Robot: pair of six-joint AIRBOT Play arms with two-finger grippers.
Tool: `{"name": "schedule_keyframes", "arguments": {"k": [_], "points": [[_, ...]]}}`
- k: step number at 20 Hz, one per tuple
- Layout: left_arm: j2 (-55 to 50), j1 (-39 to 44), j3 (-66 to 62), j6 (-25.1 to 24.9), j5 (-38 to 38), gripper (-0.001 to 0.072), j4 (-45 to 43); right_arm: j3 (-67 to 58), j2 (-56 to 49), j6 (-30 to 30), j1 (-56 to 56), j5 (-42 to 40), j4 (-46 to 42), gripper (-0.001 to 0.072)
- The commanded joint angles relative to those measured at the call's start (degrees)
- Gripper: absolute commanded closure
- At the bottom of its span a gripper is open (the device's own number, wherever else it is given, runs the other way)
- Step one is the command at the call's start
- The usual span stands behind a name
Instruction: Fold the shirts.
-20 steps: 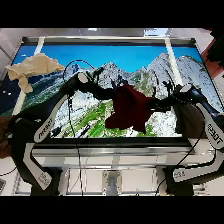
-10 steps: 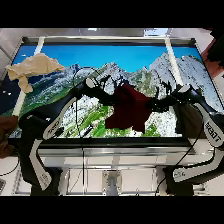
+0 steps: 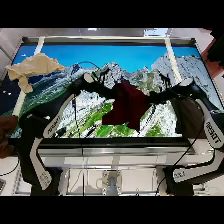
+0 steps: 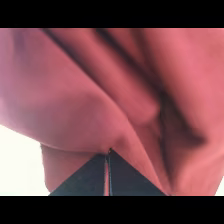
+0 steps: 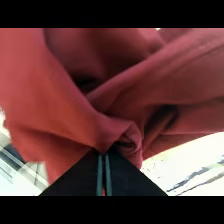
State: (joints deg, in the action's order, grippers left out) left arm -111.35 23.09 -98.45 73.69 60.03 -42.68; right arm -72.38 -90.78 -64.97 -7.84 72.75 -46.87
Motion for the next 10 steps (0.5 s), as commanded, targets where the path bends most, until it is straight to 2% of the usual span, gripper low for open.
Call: {"name": "schedule_keyframes", "arguments": {"k": [1, 4, 10], "points": [[1.27, -3.69, -11.72, 3.63, 8.92, 0.0695, -4.79, -7.28, 6.19, 0.02, -3.41, 5.73, 0.59, 0.0684], [6.93, -5.88, -20.15, 6.27, 13.88, 0.0696, -10.6, -12.85, 14.1, -0.17, -4.15, 7.69, 0.5, 0.0686], [31.26, -6.23, -20.46, 7.8, 13.94, 0.0696, -31.26, -25.79, 29.73, -3.63, -4.2, 9.9, -0.57, 0.0686]]}}
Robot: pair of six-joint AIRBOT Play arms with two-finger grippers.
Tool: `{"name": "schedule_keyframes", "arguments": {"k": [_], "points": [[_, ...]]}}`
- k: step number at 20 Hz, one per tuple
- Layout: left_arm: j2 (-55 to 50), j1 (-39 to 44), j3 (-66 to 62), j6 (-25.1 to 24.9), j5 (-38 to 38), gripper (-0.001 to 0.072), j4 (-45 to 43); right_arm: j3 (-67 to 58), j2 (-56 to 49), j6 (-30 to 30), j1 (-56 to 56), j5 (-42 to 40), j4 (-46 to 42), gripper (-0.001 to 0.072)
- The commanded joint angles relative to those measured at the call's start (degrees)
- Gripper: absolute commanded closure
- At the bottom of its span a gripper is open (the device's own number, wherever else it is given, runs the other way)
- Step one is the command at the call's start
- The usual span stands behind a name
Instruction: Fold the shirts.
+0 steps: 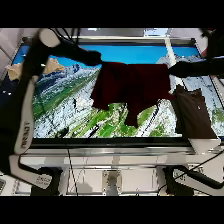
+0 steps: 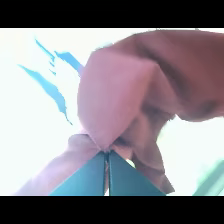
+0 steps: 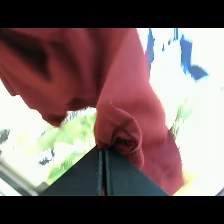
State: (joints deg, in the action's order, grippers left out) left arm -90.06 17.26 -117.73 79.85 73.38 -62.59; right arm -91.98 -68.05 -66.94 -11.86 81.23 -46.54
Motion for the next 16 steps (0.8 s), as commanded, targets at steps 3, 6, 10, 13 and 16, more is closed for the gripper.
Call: {"name": "schedule_keyframes", "arguments": {"k": [3, 6, 10, 13, 16], "points": [[21.75, -0.39, -1.18, 3.91, -5.44, 0.0696, -18.93, -13.97, 13.18, -2.64, -0.17, 0.24, -2.58, 0.0687], [29.92, -0.37, -1.18, 3.67, -8.79, 0.0697, -20.02, -21.68, 15.72, -3.85, -0.17, -2.75, -2.23, 0.0688], [31.74, -0.39, 0.26, 3.67, 0.15, 0.0698, -22.58, -24.9, 15.06, -4.22, -0.17, -7.65, -0.44, 0.0688], [28.61, -0.37, 7.8, 2.64, 8.66, 0.0697, -22.49, -24.59, 9.6, -5.46, -0.04, -7.87, 2.69, 0.0688], [21.07, -0.39, 15.65, 0.66, 11.96, 0.0697, -22.47, -21.03, 0.55, -5.49, 3.23, -7.82, 2.97, 0.0688]]}}
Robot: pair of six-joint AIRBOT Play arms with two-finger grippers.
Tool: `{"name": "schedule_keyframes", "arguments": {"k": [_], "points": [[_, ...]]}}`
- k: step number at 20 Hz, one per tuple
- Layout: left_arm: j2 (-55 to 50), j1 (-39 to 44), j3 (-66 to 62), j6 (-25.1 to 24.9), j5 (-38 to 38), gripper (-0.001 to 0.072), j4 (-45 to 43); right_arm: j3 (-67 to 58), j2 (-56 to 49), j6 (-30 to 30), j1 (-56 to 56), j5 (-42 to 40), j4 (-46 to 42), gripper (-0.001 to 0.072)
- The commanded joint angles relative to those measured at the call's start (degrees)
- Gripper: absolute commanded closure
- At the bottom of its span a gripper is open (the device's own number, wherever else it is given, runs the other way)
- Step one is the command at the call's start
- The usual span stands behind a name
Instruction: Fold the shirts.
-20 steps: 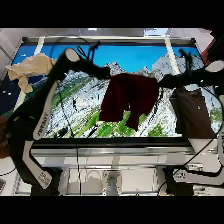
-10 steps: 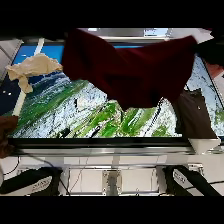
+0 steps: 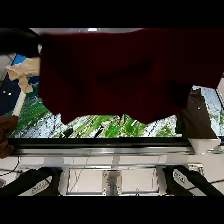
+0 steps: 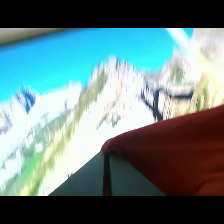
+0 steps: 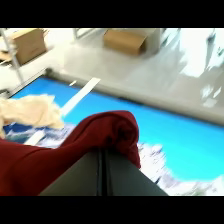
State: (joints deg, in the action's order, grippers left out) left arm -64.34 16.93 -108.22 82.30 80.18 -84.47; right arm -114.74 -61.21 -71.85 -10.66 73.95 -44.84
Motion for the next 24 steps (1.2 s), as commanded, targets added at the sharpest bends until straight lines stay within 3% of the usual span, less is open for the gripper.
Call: {"name": "schedule_keyframes", "arguments": {"k": [1, 5, 8, 9, 10, 11, 12, 15, 17, 18, 21, 24], "points": [[-8.26, -0.07, 8.52, -2.84, 4.09, 0.0696, -0.61, 3.37, -10.29, -0.57, 3.91, -0.7, 0.42, 0.0687], [-26.49, -0.15, 11.91, -5.4, -9.53, 0.0696, -1.81, 8.31, -29.14, -1.7, 10.95, -3.74, -9.38, 0.0687], [-37.77, -0.15, 11.85, 2.86, -24.57, 0.0694, -7.13, 9.09, -41.68, -4.5, 13.77, -14.32, -11.1, 0.0669], [-39.12, -0.15, 11.85, 6.16, -28.68, 0.0624, -8.74, 9.09, -44.26, -5.33, 14.01, -18.08, -10.19, 0.0547], [-39.28, -0.15, 11.8, 7.85, -32.15, 0.0378, -9.97, 9.09, -45.9, -5.31, 14.14, -21.44, -8.66, 0.0366], [-39.04, -0.15, 10.75, 8.41, -34.14, 0.0133, -11.56, 9.09, -46.4, -5.31, 14.08, -23.8, -7.89, 0.0322], [-38.88, -0.15, 7.91, 8.39, -33.77, 0.0093, -14.4, 8.87, -46.25, -5.31, 13.6, -24.94, -7.96, 0.0322], [-37.13, -0.17, -4.68, 6.1, -26.34, 0.01, -26.23, 6.88, -44.0, -5.46, 9.9, -19.21, -11.52, 0.0323], [-33.64, -0.83, -9.14, 3.04, -21.53, 0.01, -33.51, 6.73, -41.09, -8.13, 5.97, -9.79, -18.73, 0.0323], [-30.95, -2.16, -8.74, 3.82, -20.5, 0.01, -34.27, 6.75, -39.74, -9.42, 3.85, -3.34, -23.45, 0.0323], [-23.54, -9.57, -3.91, 8.41, -13.88, 0.01, -31.17, 7.58, -37.16, -9.25, -2.4, 13.03, -31.93, 0.0323], [-16.61, -18.18, 11.5, 7.87, -8.48, 0.01, -19.87, 14.97, -33.9, -6.45, -7.78, 16.74, -26.82, 0.0322]]}}
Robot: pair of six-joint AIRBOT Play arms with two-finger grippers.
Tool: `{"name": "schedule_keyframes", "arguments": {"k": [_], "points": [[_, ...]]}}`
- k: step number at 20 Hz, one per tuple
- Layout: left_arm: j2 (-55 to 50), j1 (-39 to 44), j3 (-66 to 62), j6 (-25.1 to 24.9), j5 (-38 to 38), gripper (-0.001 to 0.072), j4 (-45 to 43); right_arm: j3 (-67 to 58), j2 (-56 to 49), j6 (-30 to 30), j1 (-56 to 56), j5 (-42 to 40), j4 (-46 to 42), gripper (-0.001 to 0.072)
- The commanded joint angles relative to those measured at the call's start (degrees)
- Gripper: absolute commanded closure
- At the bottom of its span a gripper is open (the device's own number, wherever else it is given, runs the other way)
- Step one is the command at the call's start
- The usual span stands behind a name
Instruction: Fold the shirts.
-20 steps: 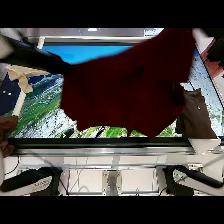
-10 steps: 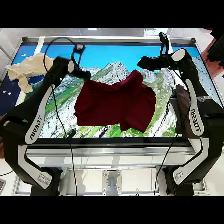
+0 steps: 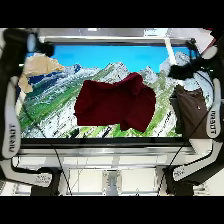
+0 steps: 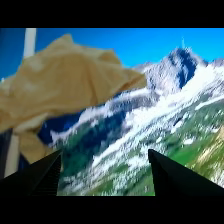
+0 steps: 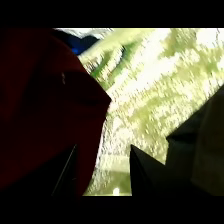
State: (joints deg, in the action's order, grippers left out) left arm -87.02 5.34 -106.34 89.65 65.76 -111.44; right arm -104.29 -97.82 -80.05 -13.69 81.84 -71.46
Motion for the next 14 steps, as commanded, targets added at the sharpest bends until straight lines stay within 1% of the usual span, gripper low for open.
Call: {"name": "schedule_keyframes", "arguments": {"k": [1, 3, 4, 6, 7, 8, 10, 14], "points": [[9.46, -9.03, 18.95, 0.55, 3.91, 0.01, 11.17, 8.9, 4.04, 2.56, -5.75, 8.61, 1.22, 0.0323], [16.96, -11.58, 38.34, 0.81, -2.75, 0.01, 17.03, 18.95, 6.6, 4.57, -6.58, 6.8, 3.45, 0.0323], [20.57, -11.91, 46.95, 2.21, -6.45, 0.01, 18.51, 24.57, 7.76, 5.75, -6.56, 5.2, 6.29, 0.0322], [25.75, -11.91, 58.05, 6.62, -10.97, 0.01, 20.11, 34.16, 8.83, 8.74, -6.56, 1.44, 13.2, 0.032], [27.06, -11.91, 60.7, 8.31, -11.52, 0.01, 21.2, 38.29, 8.9, 9.75, -6.56, -0.48, 16.87, 0.0319], [27.54, -11.91, 61.9, 8.74, -11.39, 0.01, 23.15, 41.77, 8.9, 10.67, -6.56, -2.47, 19.71, 0.0319], [27.58, -11.91, 62.18, 8.63, -11.43, 0.01, 28.15, 46.29, 8.9, 11.41, -6.56, -5.57, 22.34, 0.0318], [27.56, -11.89, 62.18, 5.35, -11.98, 0.01, 36.68, 51.78, 8.9, 11.39, -5.55, -10.62, 25.16, 0.0316]]}}
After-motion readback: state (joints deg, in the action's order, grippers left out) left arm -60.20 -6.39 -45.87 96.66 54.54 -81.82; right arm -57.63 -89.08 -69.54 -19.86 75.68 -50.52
